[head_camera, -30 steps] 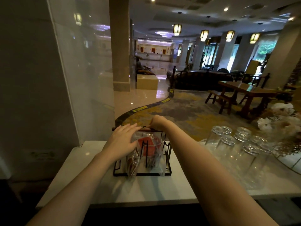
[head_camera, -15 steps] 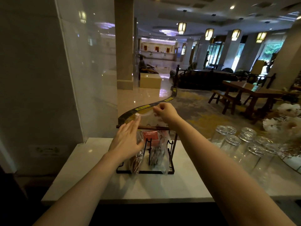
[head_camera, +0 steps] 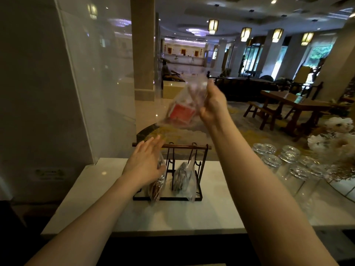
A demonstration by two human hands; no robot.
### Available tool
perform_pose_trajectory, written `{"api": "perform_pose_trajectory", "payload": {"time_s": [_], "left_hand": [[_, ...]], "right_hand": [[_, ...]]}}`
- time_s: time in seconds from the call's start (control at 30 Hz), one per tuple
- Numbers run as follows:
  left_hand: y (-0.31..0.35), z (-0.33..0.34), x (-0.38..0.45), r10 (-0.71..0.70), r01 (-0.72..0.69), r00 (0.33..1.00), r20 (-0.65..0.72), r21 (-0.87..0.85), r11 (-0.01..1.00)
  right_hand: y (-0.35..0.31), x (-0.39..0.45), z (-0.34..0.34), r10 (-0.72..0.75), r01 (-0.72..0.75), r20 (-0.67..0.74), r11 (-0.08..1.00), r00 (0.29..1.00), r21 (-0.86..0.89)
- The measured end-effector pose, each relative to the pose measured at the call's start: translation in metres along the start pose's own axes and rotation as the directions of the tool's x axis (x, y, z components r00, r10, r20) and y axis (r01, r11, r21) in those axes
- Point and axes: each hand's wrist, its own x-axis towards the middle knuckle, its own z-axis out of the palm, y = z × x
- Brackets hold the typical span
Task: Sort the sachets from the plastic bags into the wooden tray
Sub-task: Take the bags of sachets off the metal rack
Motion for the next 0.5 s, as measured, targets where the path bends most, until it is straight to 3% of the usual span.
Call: {"api": "perform_pose_trajectory", "payload": {"time_s": [0.03, 0.1, 0.17, 0.2, 0.27, 0.3, 0.37, 0.47, 0.5], "left_hand": [[-0.001, 0.0, 0.001, 0.005, -0.005, 1.0, 0.017, -0.004, 1.0], [-0.004, -0.004, 0.003, 0.001, 0.005, 0.999, 0.053, -0.111, 0.994], [-0.006, -0.015, 0.002, -0.014, 0.06, 0.992, 0.128, -0.36, 0.931], [-0.003, -0.025, -0.001, -0.016, 0.089, 0.991, 0.135, -0.555, 0.827], [0.006, -0.041, -0.007, -0.057, 0.131, 0.991, 0.119, -0.844, 0.52], [0.008, -0.048, -0.008, -0.106, 0.17, 0.985, 0.137, -0.883, 0.437], [0.011, -0.058, -0.015, -0.185, 0.213, 0.971, 0.153, -0.907, 0.363], [0.012, -0.057, -0.026, -0.093, 0.166, 0.983, 0.157, -0.981, 0.096], [0.013, -0.052, -0.021, -0.053, 0.173, 0.984, 0.169, -0.983, 0.068]], "right_hand": [[-0.015, -0.002, 0.012, -0.043, 0.043, 0.023, 0.999, 0.999, -0.004], [-0.034, -0.015, 0.034, -0.122, 0.14, 0.093, 0.966, 0.988, -0.216], [-0.035, -0.035, 0.047, -0.162, 0.209, 0.139, 0.866, 0.977, -0.454], [-0.029, -0.045, 0.048, -0.162, 0.218, 0.151, 0.816, 0.975, -0.536], [-0.008, -0.064, 0.043, -0.114, 0.204, 0.181, 0.748, 0.977, -0.632], [0.005, -0.072, 0.037, -0.086, 0.19, 0.186, 0.723, 0.979, -0.665], [0.03, -0.082, 0.019, -0.069, 0.161, 0.155, 0.663, 0.986, -0.731], [0.058, -0.088, -0.003, -0.143, 0.134, 0.066, 0.547, 0.988, -0.826], [0.063, -0.088, -0.008, -0.175, 0.126, 0.037, 0.531, 0.984, -0.838]]}}
